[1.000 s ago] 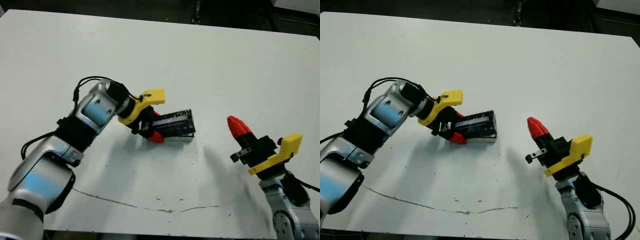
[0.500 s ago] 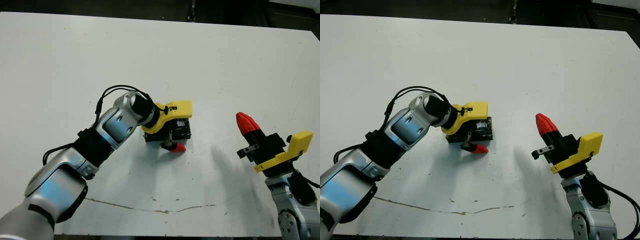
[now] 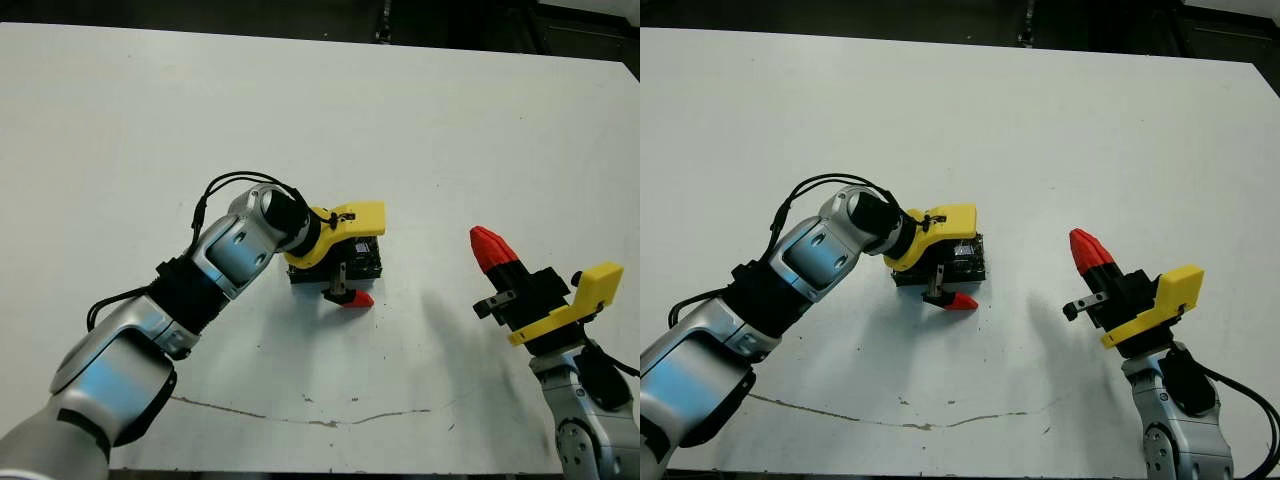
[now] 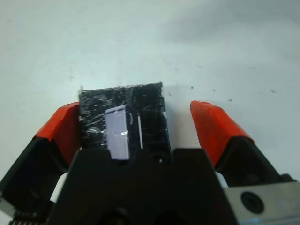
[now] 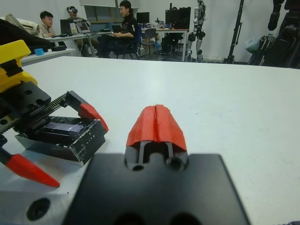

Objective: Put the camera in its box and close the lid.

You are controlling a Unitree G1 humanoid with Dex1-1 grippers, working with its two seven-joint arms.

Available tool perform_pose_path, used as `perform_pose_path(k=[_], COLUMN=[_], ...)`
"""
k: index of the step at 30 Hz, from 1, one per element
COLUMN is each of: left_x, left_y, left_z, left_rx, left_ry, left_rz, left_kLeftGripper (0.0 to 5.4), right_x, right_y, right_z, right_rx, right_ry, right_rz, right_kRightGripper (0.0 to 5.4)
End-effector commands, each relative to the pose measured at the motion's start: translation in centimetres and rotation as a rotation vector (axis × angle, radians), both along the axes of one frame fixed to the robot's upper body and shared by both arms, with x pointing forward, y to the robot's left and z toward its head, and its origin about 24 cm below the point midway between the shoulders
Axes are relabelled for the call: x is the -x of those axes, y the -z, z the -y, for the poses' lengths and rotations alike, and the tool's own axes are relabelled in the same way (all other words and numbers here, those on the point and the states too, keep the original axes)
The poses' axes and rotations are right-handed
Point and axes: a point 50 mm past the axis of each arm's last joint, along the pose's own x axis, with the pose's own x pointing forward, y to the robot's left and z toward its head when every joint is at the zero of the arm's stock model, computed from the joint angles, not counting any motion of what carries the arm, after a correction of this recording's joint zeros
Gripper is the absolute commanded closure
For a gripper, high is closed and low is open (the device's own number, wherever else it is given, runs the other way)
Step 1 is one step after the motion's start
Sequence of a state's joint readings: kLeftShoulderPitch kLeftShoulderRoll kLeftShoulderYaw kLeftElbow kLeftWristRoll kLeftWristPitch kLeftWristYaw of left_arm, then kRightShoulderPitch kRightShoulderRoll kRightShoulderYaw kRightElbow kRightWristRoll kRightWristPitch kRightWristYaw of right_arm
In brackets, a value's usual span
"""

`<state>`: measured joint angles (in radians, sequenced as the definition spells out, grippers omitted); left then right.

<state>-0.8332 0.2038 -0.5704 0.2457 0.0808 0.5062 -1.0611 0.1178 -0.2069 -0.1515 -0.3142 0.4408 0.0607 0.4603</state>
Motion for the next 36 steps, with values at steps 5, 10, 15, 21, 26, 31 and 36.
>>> perform_pose_path(k=[5,10,15,21,26,31,36], left_x=[0.1,0.4,1.1,1.7,2.2,2.6,3.2], left_y=[2.9,4.0,4.8,5.3,5.4,3.8,1.8], left_z=[-1.3,-1.9,-2.0,-2.2,-2.8,-4.1,-6.1], left_rx=[0.083,0.17,0.23,0.304,0.381,0.496,0.626], left_ry=[-0.161,-0.247,-0.28,-0.312,-0.322,-0.375,-0.466], left_rz=[0.025,-0.044,-0.089,-0.165,-0.221,-0.223,-0.17], left_kLeftGripper=[0.02,0.02,0.02,0.02,0.02,0.02,0.02], right_x=[0.2,0.2,0.2,0.2,0.2,0.2,0.1], right_y=[0.2,0.5,0.5,0.4,0.6,0.6,0.6], right_z=[0.2,0.1,0.1,0.0,-0.1,0.0,0.0], right_rx=[0.018,0.003,0.009,0.02,0.012,0.015,0.008], right_ry=[0.009,0.001,0.0,-0.006,-0.013,-0.008,-0.009], right_rz=[-0.014,-0.016,-0.014,-0.011,-0.016,-0.014,-0.012], right_kRightGripper=[5.4,5.4,5.4,5.4,5.4,5.4,5.4])
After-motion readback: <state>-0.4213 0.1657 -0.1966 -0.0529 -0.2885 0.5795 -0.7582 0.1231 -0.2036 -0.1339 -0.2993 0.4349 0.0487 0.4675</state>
